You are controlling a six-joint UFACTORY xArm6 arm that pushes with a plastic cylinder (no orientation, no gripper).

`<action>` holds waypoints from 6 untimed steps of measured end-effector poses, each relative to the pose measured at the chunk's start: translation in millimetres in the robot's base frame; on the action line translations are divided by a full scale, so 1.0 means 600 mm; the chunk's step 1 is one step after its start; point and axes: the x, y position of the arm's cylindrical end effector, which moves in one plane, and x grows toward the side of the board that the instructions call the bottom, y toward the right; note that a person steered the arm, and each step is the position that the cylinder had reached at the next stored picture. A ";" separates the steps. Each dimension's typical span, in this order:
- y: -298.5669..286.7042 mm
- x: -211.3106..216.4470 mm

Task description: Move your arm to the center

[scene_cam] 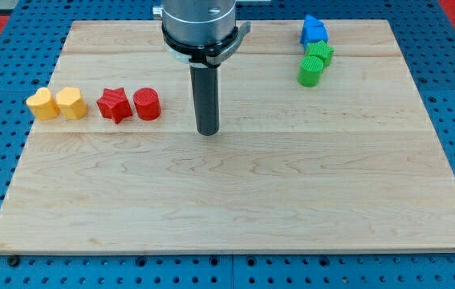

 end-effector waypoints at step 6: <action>0.009 0.000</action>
